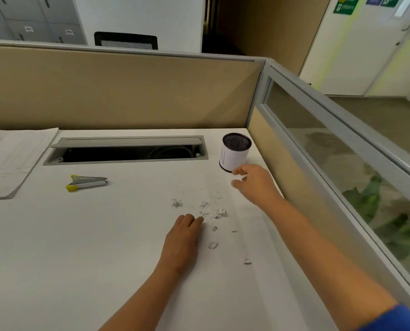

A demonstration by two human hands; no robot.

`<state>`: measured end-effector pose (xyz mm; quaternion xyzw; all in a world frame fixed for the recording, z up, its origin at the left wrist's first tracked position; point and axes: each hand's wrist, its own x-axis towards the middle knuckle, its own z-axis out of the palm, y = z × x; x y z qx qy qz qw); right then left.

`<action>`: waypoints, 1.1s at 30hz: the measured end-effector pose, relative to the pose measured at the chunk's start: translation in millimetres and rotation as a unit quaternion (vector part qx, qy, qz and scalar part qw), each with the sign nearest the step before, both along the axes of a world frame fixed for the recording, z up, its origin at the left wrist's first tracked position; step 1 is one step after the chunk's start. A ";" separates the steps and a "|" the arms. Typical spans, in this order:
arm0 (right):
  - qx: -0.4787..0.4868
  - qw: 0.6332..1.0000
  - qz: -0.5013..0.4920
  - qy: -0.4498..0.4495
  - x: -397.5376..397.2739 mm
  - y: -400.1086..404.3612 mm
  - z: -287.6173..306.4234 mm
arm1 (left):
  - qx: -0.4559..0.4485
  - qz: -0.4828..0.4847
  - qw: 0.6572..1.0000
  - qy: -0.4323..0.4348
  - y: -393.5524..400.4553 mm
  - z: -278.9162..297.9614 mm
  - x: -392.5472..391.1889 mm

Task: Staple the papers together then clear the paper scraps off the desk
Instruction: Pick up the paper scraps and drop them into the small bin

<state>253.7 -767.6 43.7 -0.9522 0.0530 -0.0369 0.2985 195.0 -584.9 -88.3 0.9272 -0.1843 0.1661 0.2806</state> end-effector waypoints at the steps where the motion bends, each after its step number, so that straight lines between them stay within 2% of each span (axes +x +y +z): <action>1: 0.008 0.999 0.001 0.032 -21.3 0.6 -8.9 | 0.003 0.002 1.000 0.004 0.1 0.4 -0.2; 4: -0.001 0.993 -0.012 0.116 -75.8 -0.9 -34.7 | 0.007 0.002 1.000 0.012 -0.3 1.4 0.0; 7: -0.007 0.986 -0.036 0.161 -109.1 -4.1 -57.3 | 0.008 -0.014 0.999 0.033 0.0 3.0 -0.3; 13: -0.057 0.992 -0.009 0.113 -146.8 14.4 -80.6 | -0.055 0.003 0.998 0.040 0.7 7.7 -14.0; 16: -0.057 0.992 0.002 0.112 -150.9 22.2 -86.8 | -0.045 -0.004 0.997 0.056 -5.8 11.2 -27.2; 17: -0.092 0.988 0.001 0.128 -150.0 24.1 -85.6 | -0.038 -0.021 0.997 0.066 -9.1 11.4 -30.9; 18: -0.121 0.983 -0.007 0.135 -150.0 26.3 -79.9 | -0.028 -0.041 0.996 0.079 -12.9 13.5 -33.9; 20: -0.180 0.982 0.015 0.062 -145.5 29.3 -77.5 | 0.000 -0.069 0.993 0.100 -18.0 15.4 -34.7; 22: -0.226 0.972 0.025 0.052 -139.8 28.8 -82.5 | 0.042 -0.092 0.987 0.121 -22.6 19.5 -33.9; 24: -0.244 0.968 0.034 0.040 -132.9 20.1 -91.8 | 0.087 -0.109 0.981 0.132 -25.8 21.8 -31.8; 27: -0.240 0.966 0.076 -0.064 -134.0 15.5 -97.6 | 0.149 -0.142 0.968 0.141 -28.3 25.5 -35.1; 28: -0.231 0.969 0.066 -0.062 -133.6 17.2 -91.3 | 0.180 -0.137 0.966 0.129 -30.6 24.2 -34.4; 29: -0.227 0.974 0.027 -0.005 -130.1 21.0 -81.3 | 0.197 -0.123 0.964 0.131 -33.7 21.8 -32.3; 31: -0.192 0.981 0.015 0.019 -128.6 17.5 -83.6 | 0.240 -0.099 0.960 0.107 -39.7 28.6 -34.9; 33: -0.182 0.982 0.007 0.058 -126.9 16.8 -84.2 | 0.253 -0.108 0.951 0.142 -43.3 37.4 -39.4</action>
